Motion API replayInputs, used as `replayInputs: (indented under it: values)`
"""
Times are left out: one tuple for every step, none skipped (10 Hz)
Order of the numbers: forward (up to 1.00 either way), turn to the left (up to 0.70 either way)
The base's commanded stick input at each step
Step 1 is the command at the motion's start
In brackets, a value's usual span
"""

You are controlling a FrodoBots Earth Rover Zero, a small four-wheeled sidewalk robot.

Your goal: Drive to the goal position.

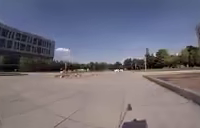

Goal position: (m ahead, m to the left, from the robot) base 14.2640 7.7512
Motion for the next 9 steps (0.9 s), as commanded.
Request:
replayInputs:
  values:
    - [0.70,0.00]
    - [0.70,0.00]
    - [0.70,0.00]
    - [0.70,0.00]
    - [0.70,0.00]
    - [0.70,0.00]
    - [0.70,0.00]
    - [0.70,0.00]
    - [0.70,0.00]
